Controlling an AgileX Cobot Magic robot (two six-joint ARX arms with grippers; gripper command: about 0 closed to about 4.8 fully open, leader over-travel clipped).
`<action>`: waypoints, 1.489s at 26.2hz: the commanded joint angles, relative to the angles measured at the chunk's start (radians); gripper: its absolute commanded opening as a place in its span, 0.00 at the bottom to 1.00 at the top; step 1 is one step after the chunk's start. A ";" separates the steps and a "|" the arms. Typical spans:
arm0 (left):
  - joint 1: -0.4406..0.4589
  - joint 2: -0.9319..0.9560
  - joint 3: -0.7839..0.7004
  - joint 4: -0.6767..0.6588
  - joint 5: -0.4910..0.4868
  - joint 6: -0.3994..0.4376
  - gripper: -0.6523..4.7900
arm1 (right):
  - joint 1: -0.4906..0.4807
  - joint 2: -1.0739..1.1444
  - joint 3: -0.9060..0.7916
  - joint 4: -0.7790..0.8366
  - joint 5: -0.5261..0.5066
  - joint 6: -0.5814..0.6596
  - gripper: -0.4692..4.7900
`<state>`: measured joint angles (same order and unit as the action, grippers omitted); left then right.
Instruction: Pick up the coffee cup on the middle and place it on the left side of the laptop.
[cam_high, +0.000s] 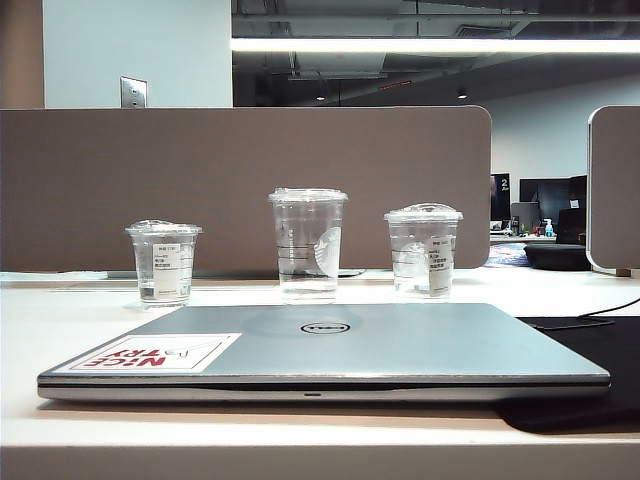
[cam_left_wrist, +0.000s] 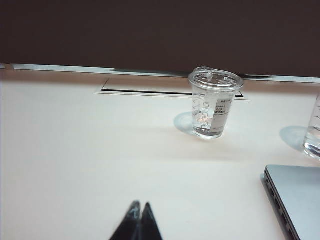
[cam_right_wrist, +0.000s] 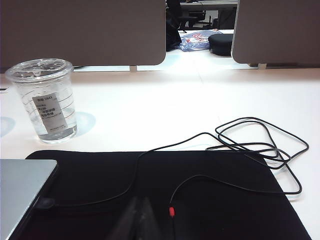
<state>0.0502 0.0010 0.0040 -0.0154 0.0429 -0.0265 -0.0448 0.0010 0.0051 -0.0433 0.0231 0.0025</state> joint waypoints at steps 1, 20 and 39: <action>0.001 0.000 0.003 0.013 0.002 0.000 0.11 | 0.002 -0.002 -0.004 0.017 0.001 0.000 0.08; 0.000 0.000 0.004 0.264 0.302 -0.203 0.11 | 0.345 0.114 -0.004 0.018 0.000 0.000 0.08; -0.254 1.051 0.227 0.856 0.320 0.105 0.32 | 0.525 0.197 -0.004 0.018 0.001 0.000 0.08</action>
<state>-0.1944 0.9535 0.1875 0.7586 0.3630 0.0429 0.4820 0.1982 0.0055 -0.0429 0.0223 0.0025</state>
